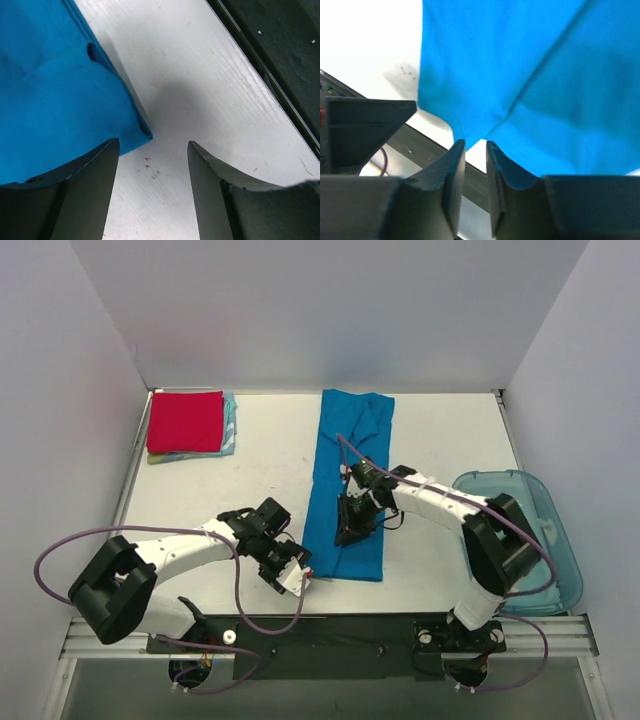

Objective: Fold and stack the t-shirts
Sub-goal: Grab the bottom of the folded rectangular tshirt with both arms, then fold the folded rectangular tshirt in 1/3 of the way

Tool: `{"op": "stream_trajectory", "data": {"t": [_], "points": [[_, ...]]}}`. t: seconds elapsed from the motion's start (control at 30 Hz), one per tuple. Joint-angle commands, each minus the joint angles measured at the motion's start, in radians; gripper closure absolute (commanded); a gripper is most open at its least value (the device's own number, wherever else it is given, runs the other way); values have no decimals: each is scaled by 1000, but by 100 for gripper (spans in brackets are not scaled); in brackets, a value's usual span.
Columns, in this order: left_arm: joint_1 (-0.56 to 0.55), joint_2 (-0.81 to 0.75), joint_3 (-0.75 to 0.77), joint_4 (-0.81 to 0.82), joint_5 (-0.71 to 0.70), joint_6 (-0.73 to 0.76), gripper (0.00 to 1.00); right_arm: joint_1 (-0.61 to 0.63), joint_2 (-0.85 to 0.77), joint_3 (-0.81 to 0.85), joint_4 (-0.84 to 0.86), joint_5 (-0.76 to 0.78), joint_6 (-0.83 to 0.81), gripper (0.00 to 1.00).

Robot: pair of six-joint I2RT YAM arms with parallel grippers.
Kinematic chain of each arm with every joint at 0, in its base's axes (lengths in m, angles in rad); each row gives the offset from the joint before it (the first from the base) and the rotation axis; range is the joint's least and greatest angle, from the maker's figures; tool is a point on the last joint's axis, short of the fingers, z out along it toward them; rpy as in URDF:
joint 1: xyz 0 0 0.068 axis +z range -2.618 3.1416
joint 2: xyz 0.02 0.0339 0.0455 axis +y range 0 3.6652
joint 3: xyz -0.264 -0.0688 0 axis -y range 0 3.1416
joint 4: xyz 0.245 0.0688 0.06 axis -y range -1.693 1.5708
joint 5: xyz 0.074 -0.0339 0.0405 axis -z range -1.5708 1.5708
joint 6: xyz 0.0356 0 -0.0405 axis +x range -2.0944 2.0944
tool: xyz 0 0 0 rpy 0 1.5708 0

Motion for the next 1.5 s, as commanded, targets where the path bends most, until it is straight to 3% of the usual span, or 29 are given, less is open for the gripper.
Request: {"op": "stream_trajectory", "data": {"t": [0.0, 0.03, 0.17, 0.33, 0.47, 0.6, 0.63, 0.73, 0.77, 0.83, 0.87, 0.97, 1.13, 1.27, 1.47], "points": [[-35, -9, 49, 50, 37, -28, 32, -24, -186, -97, -127, 135, 99, 75], [-40, -6, 31, 81, 34, -30, 32, -30, -224, -119, -163, 151, 121, 66], [-55, 25, -30, 262, -38, -62, 30, -75, -314, -268, -226, 225, 213, 57], [-60, 71, -31, 259, -86, 25, 30, -142, -354, -384, -199, 264, 229, 56], [-86, 74, -44, 274, -67, 12, 37, -138, -303, -414, -77, 191, 250, 56], [-107, 66, -64, 311, -49, -50, 62, -113, -240, -461, 17, 130, 284, 62], [-114, 65, -64, 310, -52, -65, 72, -104, -236, -475, 27, 113, 287, 68], [-120, 45, -46, 282, -58, -109, 93, -96, -242, -495, 30, 76, 282, 100], [-121, 39, -37, 261, -56, -145, 100, -95, -254, -506, 25, 56, 281, 100], [-126, 19, 15, 161, -31, -185, 100, -87, -317, -507, -47, 42, 276, 100], [-127, 5, 70, 36, -12, -185, 100, -81, -364, -503, -74, 44, 267, 100], [-141, -37, 135, -99, -61, -234, 100, -44, -479, -454, -224, 44, 261, 100], [-98, -47, 247, -169, -69, -310, 100, -58, -544, -340, -331, 19, 233, 100], [-3, 63, 394, -181, -18, -367, 100, -200, -478, -203, -378, 16, 111, 100], [98, 310, 698, -126, -67, -473, 100, -338, -213, 115, -401, 62, -46, 100]]}}
